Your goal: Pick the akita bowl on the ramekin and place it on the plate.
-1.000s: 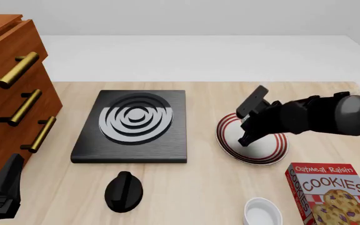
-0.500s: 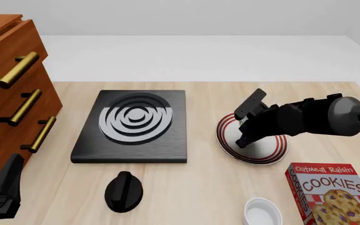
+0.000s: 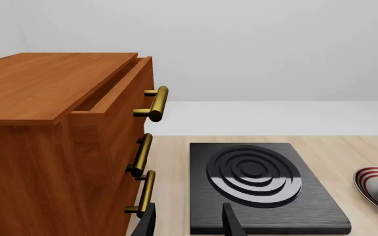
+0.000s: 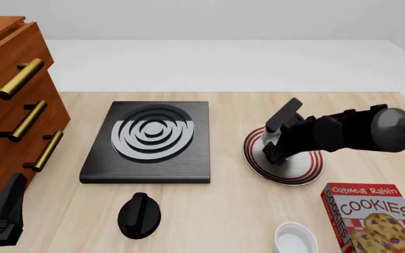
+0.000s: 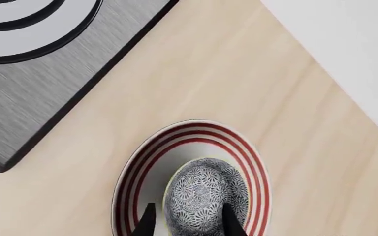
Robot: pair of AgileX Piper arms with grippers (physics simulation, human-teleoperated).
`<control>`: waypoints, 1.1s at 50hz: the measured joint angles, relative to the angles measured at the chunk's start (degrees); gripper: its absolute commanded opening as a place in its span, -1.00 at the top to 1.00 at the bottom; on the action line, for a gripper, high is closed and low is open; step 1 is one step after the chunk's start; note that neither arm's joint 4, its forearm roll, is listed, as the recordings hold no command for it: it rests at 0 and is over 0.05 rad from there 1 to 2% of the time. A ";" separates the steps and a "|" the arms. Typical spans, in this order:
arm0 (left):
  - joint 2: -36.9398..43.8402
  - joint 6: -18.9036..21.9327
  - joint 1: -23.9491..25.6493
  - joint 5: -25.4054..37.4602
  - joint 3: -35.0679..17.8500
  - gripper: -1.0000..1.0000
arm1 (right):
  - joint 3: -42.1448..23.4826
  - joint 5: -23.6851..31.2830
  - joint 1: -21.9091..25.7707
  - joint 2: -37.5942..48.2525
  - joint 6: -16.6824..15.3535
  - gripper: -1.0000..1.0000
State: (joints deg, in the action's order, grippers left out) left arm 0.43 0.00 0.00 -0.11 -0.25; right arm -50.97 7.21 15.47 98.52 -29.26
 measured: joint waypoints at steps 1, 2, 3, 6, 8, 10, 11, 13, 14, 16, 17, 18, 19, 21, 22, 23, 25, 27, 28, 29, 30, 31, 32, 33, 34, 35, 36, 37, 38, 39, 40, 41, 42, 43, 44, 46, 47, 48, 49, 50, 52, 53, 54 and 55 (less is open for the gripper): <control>0.00 0.00 0.00 0.00 0.00 -1.00 | -0.03 0.04 -0.08 -0.07 0.01 -1.00; 0.00 0.00 0.00 0.00 0.00 -1.00 | -0.04 0.10 -0.15 -0.15 0.00 -1.00; 0.00 0.00 0.00 0.00 0.00 -1.00 | -0.06 0.18 -0.21 -0.26 0.03 -1.00; 0.00 0.00 0.00 0.00 0.00 -1.00 | -0.11 0.60 -0.31 -0.84 0.13 -1.00; 0.00 0.00 0.00 0.00 0.00 -1.00 | -0.13 1.02 -0.36 -1.42 0.19 -1.00; 0.00 0.00 0.00 0.00 0.00 -1.00 | -0.13 1.51 -0.37 -2.09 0.25 -1.00; 0.00 0.00 0.00 0.00 0.00 -1.00 | -0.14 1.81 -0.35 -2.49 0.31 -1.00; 0.00 0.00 0.00 0.00 0.00 -1.00 | -0.19 2.43 -0.30 -3.32 0.42 -1.00; 0.00 0.00 0.00 0.00 0.00 -1.00 | -0.21 2.77 -0.25 -3.78 0.53 -1.00; 0.00 0.00 0.00 0.00 0.00 -1.00 | -0.16 3.40 -0.14 -4.77 0.70 -1.00; 0.00 0.00 0.00 0.00 0.00 -1.00 | -0.12 3.67 -0.09 -5.22 0.76 -1.00; 0.00 0.00 0.00 0.00 0.00 -1.00 | -0.05 3.94 -0.03 -5.69 0.82 -1.00; 0.00 0.00 0.00 0.00 0.00 -1.00 | 0.07 4.18 0.05 -6.18 0.91 -1.00; 0.00 0.00 0.00 0.00 0.00 -1.00 | 0.35 4.63 0.27 -7.20 1.12 -1.00; 0.00 0.00 0.00 0.00 0.00 -1.00 | 0.54 4.82 0.38 -7.73 1.21 -1.00; 0.00 0.00 0.00 0.00 0.00 -1.00 | 0.72 5.00 0.51 -8.26 1.33 -1.00; 0.00 0.00 0.00 0.00 0.00 -1.00 | 1.09 5.39 0.77 -9.35 1.60 -1.00; 0.00 0.00 0.00 0.00 0.00 -1.00 | 1.48 5.66 1.03 -10.38 1.92 -1.00; 0.00 0.00 0.00 0.00 0.00 -1.00 | 1.66 5.77 1.16 -10.86 2.08 -1.00; 0.00 0.00 0.00 0.00 0.00 -1.00 | 1.83 5.87 1.30 -11.35 2.34 -1.00; 0.00 0.00 0.00 0.00 0.00 -1.00 | 2.00 5.91 1.44 -11.86 2.65 -1.00; 0.00 0.00 0.00 0.00 0.00 -1.00 | 2.16 5.90 1.59 -12.38 3.05 -1.00; 0.00 0.00 0.00 0.00 0.00 -1.00 | 2.29 5.88 1.72 -12.90 3.52 -1.00; 0.00 0.00 0.00 0.00 0.00 -1.00 | 2.45 5.79 1.85 -13.42 4.03 -1.00; 0.00 0.00 0.00 0.00 0.00 -1.00 | 2.60 5.62 1.95 -13.95 4.62 -1.00; 0.00 0.00 0.00 0.00 0.00 -1.00 | 2.78 5.37 2.03 -14.47 5.31 -1.00; 0.00 0.00 0.00 0.00 0.00 -1.00 | 2.97 5.06 2.14 -14.99 6.15 -1.00; 0.00 0.00 0.00 0.00 0.00 -1.00 | 3.21 4.60 2.22 -15.48 7.03 -1.00; 0.00 0.00 0.00 0.00 0.00 -1.00 | 3.47 4.05 2.23 -15.95 7.93 -1.00; 0.00 0.00 0.00 0.00 0.00 -1.00 | 3.80 3.28 2.19 -16.42 8.93 -1.00; 0.00 0.00 0.00 0.00 0.00 -1.00 | 4.24 2.38 2.19 -16.91 9.87 -1.00; 0.00 0.00 0.00 0.00 0.00 -1.00 | 4.70 1.44 2.11 -17.36 10.76 -1.00; 0.00 0.00 0.00 0.00 0.00 -1.00 | 5.26 0.35 2.03 -17.80 11.68 -1.00; 0.00 0.00 0.00 0.00 0.00 -1.00 | 5.90 -0.80 1.98 -18.27 12.56 -1.00; 0.00 0.00 0.00 0.00 0.00 -1.00 | 6.59 -1.99 1.94 -18.84 13.39 -1.00; 0.00 0.00 0.00 0.00 0.00 -1.00 | 7.96 -4.25 1.85 -20.22 14.85 -1.00; 0.00 0.00 0.00 0.00 0.00 -1.00 | 8.68 -5.37 1.83 -20.97 15.49 -1.00; 0.00 0.00 0.00 0.00 0.00 -1.00 | 9.38 -6.41 1.78 -21.76 16.08 -1.00; 0.00 0.00 0.00 0.00 0.00 -1.00 | 10.04 -7.34 1.74 -22.56 16.70 -1.00; 0.00 0.00 0.00 0.00 0.00 -1.00 | 10.68 -8.24 1.70 -23.35 17.31 -1.00; 0.00 0.00 0.00 0.00 0.00 -1.00 | 12.00 -9.88 1.62 -24.87 18.24 -1.00; 0.00 0.00 0.00 0.00 0.00 -1.00 | 12.69 -10.67 1.56 -25.60 18.68 -1.00; 0.00 0.00 0.00 0.00 0.00 -1.00 | 13.43 -11.49 1.44 -26.40 19.27 -1.00; 0.00 0.00 0.00 0.00 0.00 -1.00 | 14.17 -12.29 1.26 -27.20 19.88 -1.00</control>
State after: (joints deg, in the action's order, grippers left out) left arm 0.43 0.00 0.00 -0.11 -0.25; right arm -36.80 -5.08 16.73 71.32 -9.39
